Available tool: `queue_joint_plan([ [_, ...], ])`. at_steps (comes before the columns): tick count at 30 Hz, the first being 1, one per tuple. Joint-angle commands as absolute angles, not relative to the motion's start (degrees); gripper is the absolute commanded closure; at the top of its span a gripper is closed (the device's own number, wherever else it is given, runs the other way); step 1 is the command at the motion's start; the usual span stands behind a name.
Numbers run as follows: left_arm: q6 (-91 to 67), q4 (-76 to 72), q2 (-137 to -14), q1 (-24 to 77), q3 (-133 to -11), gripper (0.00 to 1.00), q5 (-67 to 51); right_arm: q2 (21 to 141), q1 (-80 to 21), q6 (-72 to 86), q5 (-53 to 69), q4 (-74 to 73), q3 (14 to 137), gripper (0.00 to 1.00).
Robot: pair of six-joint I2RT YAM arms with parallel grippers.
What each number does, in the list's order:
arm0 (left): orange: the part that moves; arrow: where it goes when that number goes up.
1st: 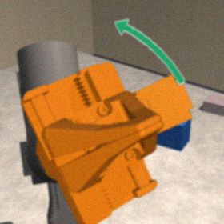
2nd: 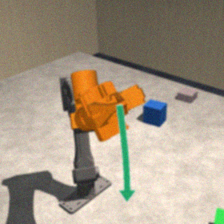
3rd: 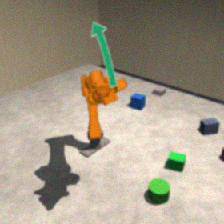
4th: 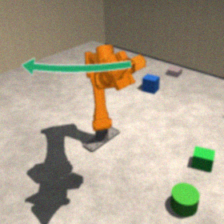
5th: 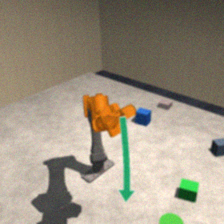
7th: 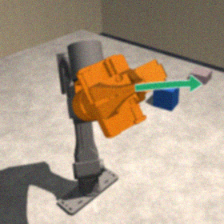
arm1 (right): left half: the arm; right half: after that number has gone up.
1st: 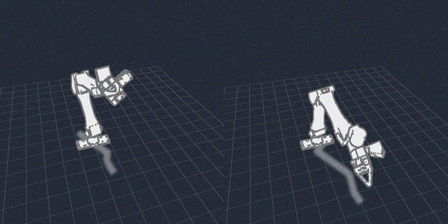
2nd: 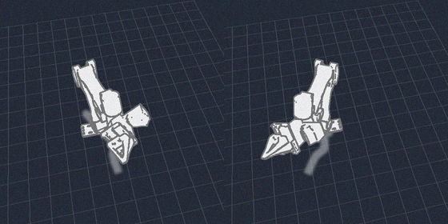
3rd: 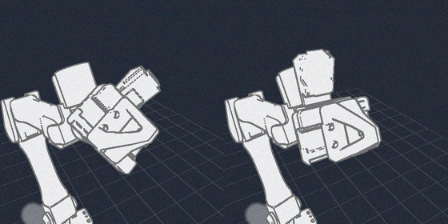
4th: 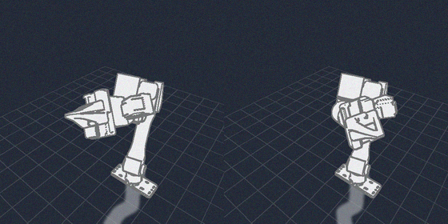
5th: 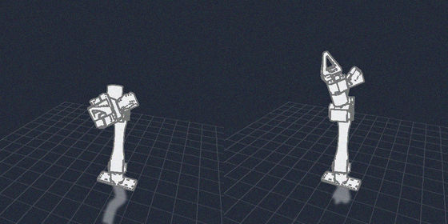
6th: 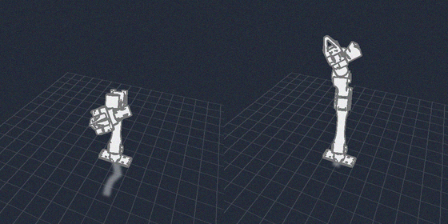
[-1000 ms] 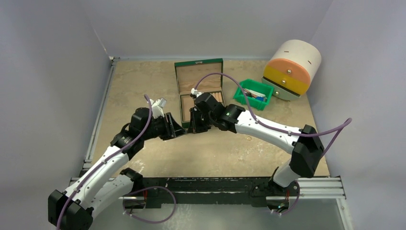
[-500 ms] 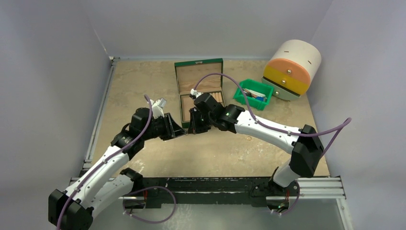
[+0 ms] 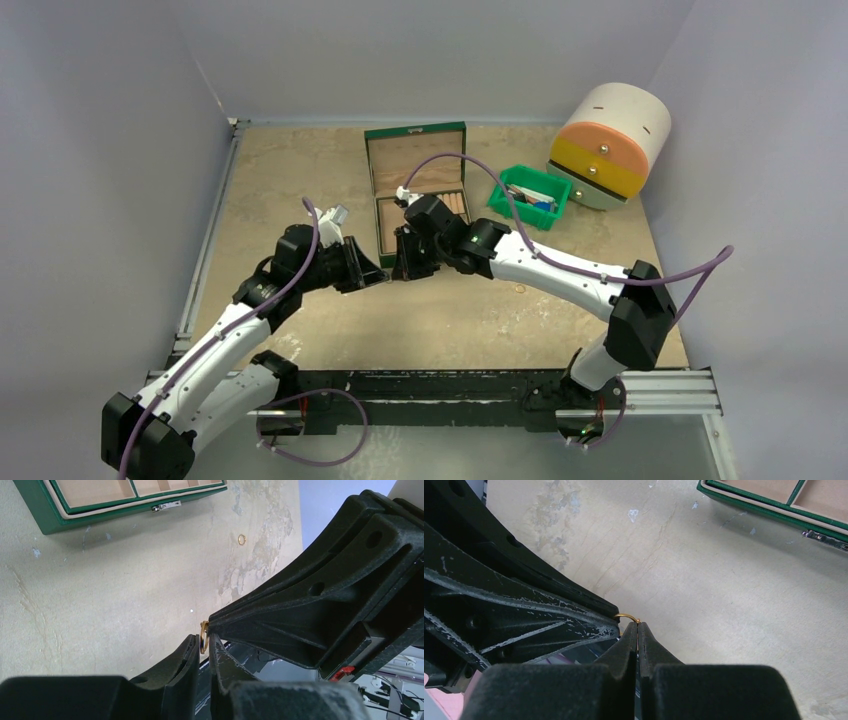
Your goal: Organize the mixed jewelry
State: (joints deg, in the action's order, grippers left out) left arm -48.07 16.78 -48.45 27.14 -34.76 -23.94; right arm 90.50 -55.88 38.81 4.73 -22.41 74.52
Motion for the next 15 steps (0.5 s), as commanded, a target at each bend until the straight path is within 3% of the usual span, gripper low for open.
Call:
queue_joint_plan([
  [1, -48.61, 13.23, -48.59, 27.42, -34.37, 0.9, -25.06, 88.61, -56.26, 37.57, 5.92, -21.28, 75.51, 1.0],
  [6, -48.52, 13.18, -48.98, 27.42, -34.35, 1.0, -25.3, 87.52, -56.34, 36.98, 6.84, -19.52, 73.82, 1.0],
  [13, -48.83, 12.65, -48.56, 27.42, -33.93, 1.0, -24.93, 86.17, -56.34, 37.08, 7.04, -17.25, 72.24, 1.0],
  [15, -49.22, 12.5, -47.74, 27.42, -33.8, 1.0, -24.5, 85.34, -56.38, 37.09, 6.8, -16.55, 71.59, 0.93],
])
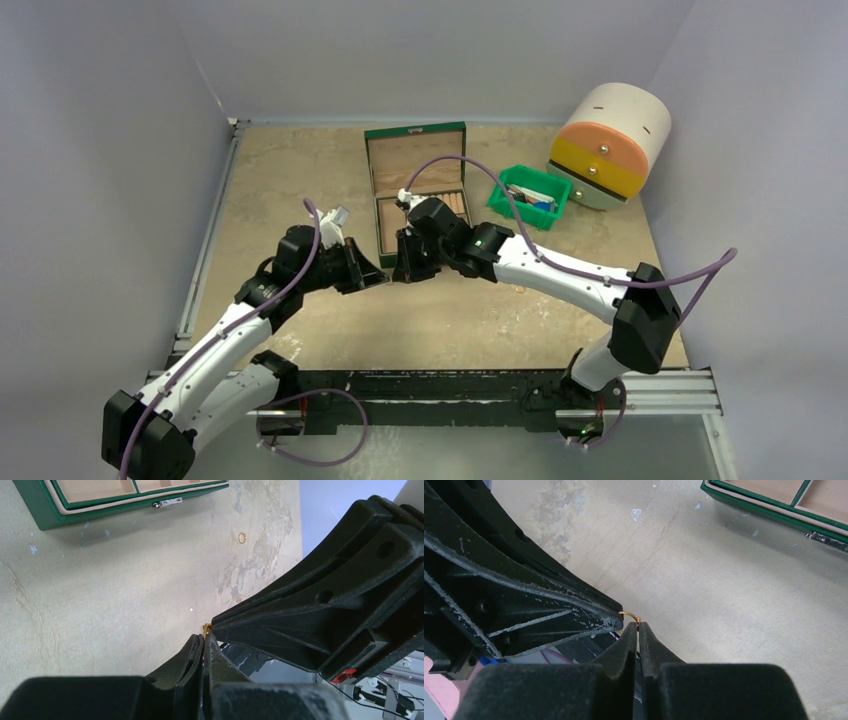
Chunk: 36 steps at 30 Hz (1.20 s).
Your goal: Organize the mixed jewelry
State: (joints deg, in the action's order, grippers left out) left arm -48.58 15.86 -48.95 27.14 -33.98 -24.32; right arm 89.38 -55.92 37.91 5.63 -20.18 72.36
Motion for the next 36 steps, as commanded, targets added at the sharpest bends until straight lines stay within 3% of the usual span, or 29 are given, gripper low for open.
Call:
queue_joint_plan([
  [1, -49.18, 12.51, -47.34, 27.42, -33.69, 1.0, -24.18, 84.86, -56.34, 37.16, 6.52, -16.12, 71.2, 0.9],
  [6, -43.53, 18.88, -46.75, 27.42, -37.82, 1.0, -21.45, 82.69, -56.34, 36.76, 5.72, -16.47, 70.51, 0.77],
  [14, -42.9, 17.88, -45.72, 27.42, -40.13, 1.0, -23.43, 75.92, -55.02, 34.11, 9.93, -15.25, 66.98, 0.69],
  [28, -54.89, -4.05, -40.2, 27.42, -37.85, 1.0, -36.45, 64.81, -44.77, 40.56, 32.69, 7.24, 54.59, 0.49],
  [36, -61.07, -14.89, -38.6, 27.42, -35.02, 1.0, -39.64, 64.84, -44.21, 47.24, 39.54, 20.09, 53.2, 0.47],
])
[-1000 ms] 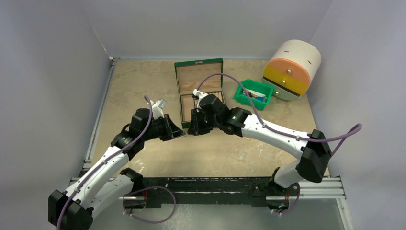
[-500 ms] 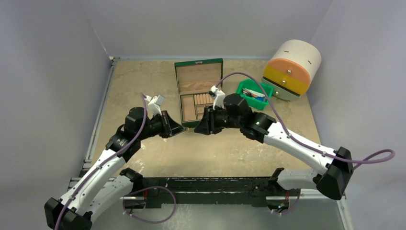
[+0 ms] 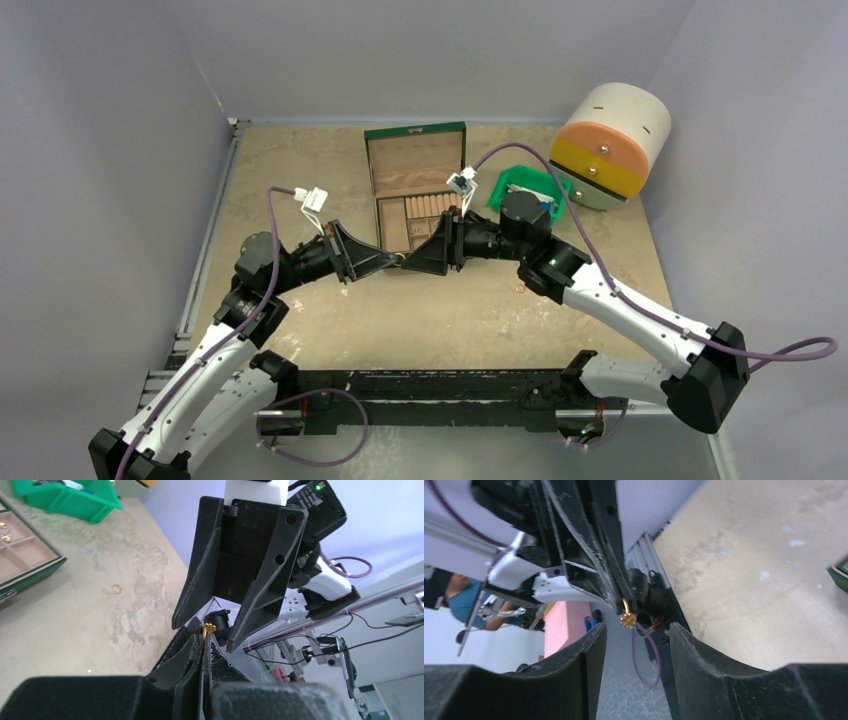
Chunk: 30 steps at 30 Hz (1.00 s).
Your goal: Organize the mixed jewelry
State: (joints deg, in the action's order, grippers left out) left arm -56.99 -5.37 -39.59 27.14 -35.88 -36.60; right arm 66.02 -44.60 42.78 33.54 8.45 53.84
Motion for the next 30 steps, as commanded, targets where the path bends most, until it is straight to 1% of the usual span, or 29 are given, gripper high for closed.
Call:
queue_joint_plan([
  [1, -61.08, -14.86, -38.53, 27.4, -35.01, 1.0, -39.77, 64.66, -44.24, 48.34, 40.2, 21.97, 52.73, 0.47],
  [4, -61.5, -15.43, -38.21, 27.42, -34.86, 1.0, -40.07, 64.11, -44.22, 50.33, 41.2, 25.29, 52.01, 0.47],
  [12, -62.39, -17.28, -37.42, 27.42, -34.24, 1.0, -40.36, 63.55, -44.21, 51.88, 40.28, 25.79, 52.25, 0.48],
  [15, -62.39, -17.31, -37.28, 27.42, -34.18, 1.0, -40.37, 63.54, -44.22, 52.59, 39.84, 26.19, 52.03, 0.51],
  [22, -62.19, -17.08, -37.35, 27.42, -34.33, 1.0, -40.82, 63.71, -44.22, 54.37, 39.32, 28.11, 51.45, 0.62],
  [26, -62.34, -17.32, -37.28, 27.42, -34.12, 1.0, -40.68, 63.91, -44.21, 54.4, 39.53, 27.72, 51.63, 0.66],
  [30, -62.4, -17.49, -37.35, 27.42, -34.18, 1.0, -40.58, 63.72, -44.25, 54.38, 39.38, 27.2, 51.68, 0.67],
])
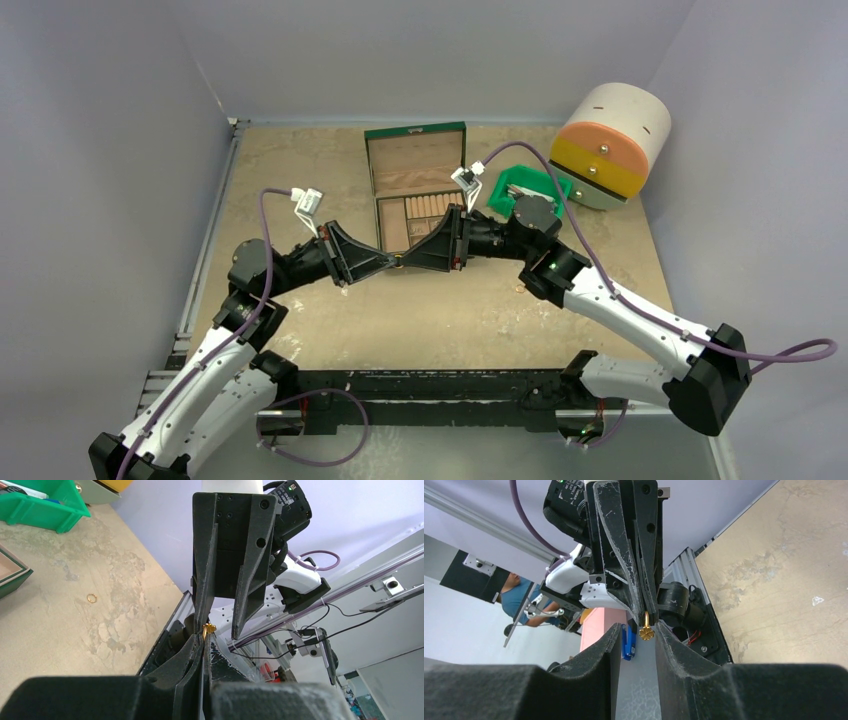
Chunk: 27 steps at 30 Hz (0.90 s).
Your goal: Organize the mixed jewelry
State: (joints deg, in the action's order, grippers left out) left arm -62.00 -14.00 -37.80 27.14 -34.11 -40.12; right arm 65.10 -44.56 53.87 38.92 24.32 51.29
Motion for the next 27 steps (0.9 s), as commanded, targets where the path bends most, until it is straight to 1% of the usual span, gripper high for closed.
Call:
queue_joint_plan([
  [1, -62.4, -17.49, -37.31, 27.42, -34.13, 1.0, -40.55, 63.79, -44.24, 54.39, 39.31, 27.14, 51.72, 0.68],
  [5, -62.41, -17.51, -37.09, 27.42, -33.93, 1.0, -40.48, 63.98, -44.26, 54.35, 39.22, 27.06, 51.68, 0.7],
  [19, -62.31, -17.23, -36.91, 27.42, -34.16, 1.0, -40.45, 64.18, -44.24, 53.45, 37.31, 25.86, 52.2, 0.82],
  [21, -62.31, -17.27, -36.89, 27.42, -34.11, 1.0, -40.48, 64.12, -44.23, 53.2, 37.1, 25.44, 52.16, 0.86],
  [24, -62.4, -17.24, -37.0, 27.42, -34.2, 1.0, -40.46, 63.86, -44.21, 52.64, 36.42, 24.52, 52.31, 1.0],
  [27, -62.38, -17.05, -37.16, 27.42, -34.27, 1.0, -40.33, 63.9, -44.21, 52.24, 36.07, 23.95, 52.6, 1.0],
])
